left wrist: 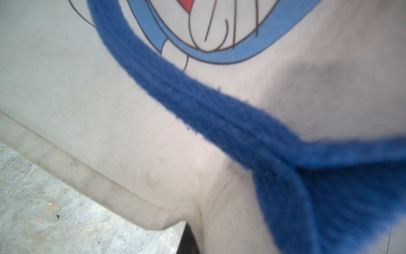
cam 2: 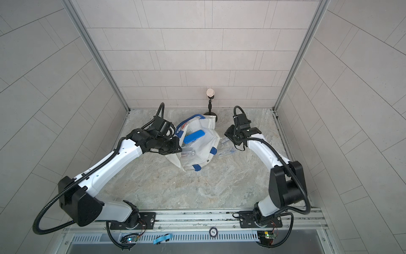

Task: Take out the compass set from the canvas bag
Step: Place the compass set at the center of the board, then pick up the compass set from the canvas bag.

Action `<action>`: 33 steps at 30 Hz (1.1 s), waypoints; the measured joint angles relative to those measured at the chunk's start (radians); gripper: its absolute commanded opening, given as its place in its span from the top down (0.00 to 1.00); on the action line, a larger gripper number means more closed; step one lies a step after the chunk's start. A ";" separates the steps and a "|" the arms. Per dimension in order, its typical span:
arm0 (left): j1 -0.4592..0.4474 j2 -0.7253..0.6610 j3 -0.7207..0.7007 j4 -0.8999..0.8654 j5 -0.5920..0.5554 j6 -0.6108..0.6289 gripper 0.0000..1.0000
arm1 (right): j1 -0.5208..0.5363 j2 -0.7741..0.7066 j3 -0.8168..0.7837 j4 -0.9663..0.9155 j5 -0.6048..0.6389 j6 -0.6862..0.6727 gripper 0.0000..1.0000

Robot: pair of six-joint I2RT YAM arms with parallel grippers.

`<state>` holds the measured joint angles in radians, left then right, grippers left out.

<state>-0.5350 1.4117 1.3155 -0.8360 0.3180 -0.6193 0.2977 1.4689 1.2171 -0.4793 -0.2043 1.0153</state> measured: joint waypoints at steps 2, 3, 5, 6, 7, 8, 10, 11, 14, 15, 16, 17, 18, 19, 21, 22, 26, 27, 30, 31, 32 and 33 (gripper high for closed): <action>0.000 0.000 -0.001 0.000 0.000 0.004 1.00 | 0.117 -0.037 0.042 -0.019 0.008 -0.012 0.57; 0.000 0.000 -0.001 0.001 0.000 0.005 1.00 | 0.192 -0.042 0.063 -0.023 0.011 -0.013 0.57; 0.000 0.000 -0.002 0.002 0.000 0.004 1.00 | 0.305 -0.024 0.088 -0.021 0.013 -0.003 0.58; 0.000 0.000 -0.002 0.003 0.000 0.003 1.00 | 0.357 -0.003 0.095 -0.015 0.009 0.012 0.57; 0.000 0.000 -0.003 0.005 0.000 0.002 1.00 | 0.389 0.021 0.097 -0.007 0.003 0.030 0.56; 0.000 0.000 -0.005 0.009 0.000 -0.001 1.00 | 0.414 0.055 0.098 0.005 -0.003 0.054 0.54; 0.000 0.000 -0.010 0.018 0.000 -0.010 1.00 | 0.426 0.126 0.098 0.028 -0.006 0.101 0.51; 0.000 0.000 -0.012 0.023 0.000 -0.016 1.00 | 0.422 0.168 0.099 0.047 -0.006 0.130 0.50; -0.001 0.000 -0.018 0.037 0.000 -0.037 1.00 | 0.400 0.284 0.103 0.122 -0.008 0.221 0.49; -0.001 0.000 -0.020 0.042 0.000 -0.045 1.00 | 0.392 0.320 0.106 0.151 -0.011 0.253 0.48; -0.002 0.000 -0.020 0.044 0.000 -0.051 1.00 | 0.386 0.351 0.109 0.181 -0.015 0.281 0.48; -0.002 0.000 -0.020 0.046 -0.001 -0.060 1.00 | 0.379 0.385 0.117 0.211 -0.018 0.311 0.48; -0.002 -0.002 -0.021 0.048 -0.001 -0.066 1.00 | 0.373 0.415 0.129 0.234 -0.018 0.335 0.48; -0.002 -0.003 -0.021 0.050 -0.002 -0.070 1.00 | 0.368 0.442 0.143 0.253 -0.018 0.354 0.48; -0.002 -0.011 -0.026 0.058 -0.003 -0.083 1.00 | 0.357 0.496 0.183 0.293 -0.018 0.391 0.48; -0.002 -0.013 -0.026 0.059 -0.003 -0.090 1.00 | 0.353 0.518 0.203 0.313 -0.017 0.407 0.48; -0.002 -0.017 -0.026 0.073 -0.002 -0.113 1.00 | 0.341 0.581 0.265 0.387 -0.009 0.475 0.48; -0.002 -0.017 -0.026 0.077 -0.002 -0.115 1.00 | 0.340 0.592 0.275 0.397 -0.005 0.488 0.48; -0.002 -0.017 -0.026 0.083 0.000 -0.121 1.00 | 0.335 0.613 0.285 0.419 0.007 0.529 0.48; -0.002 -0.017 -0.026 0.083 0.000 -0.122 1.00 | 0.333 0.619 0.284 0.423 0.010 0.541 0.48; -0.002 -0.017 -0.026 0.083 0.000 -0.122 1.00 | 0.332 0.625 0.284 0.424 0.011 0.552 0.48; -0.002 -0.017 -0.026 0.083 0.001 -0.122 1.00 | 0.331 0.629 0.284 0.425 0.014 0.559 0.47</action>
<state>-0.5369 1.3945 1.2892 -0.7532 0.3187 -0.7414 0.6285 2.0975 1.5013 -0.0547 -0.1905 1.5745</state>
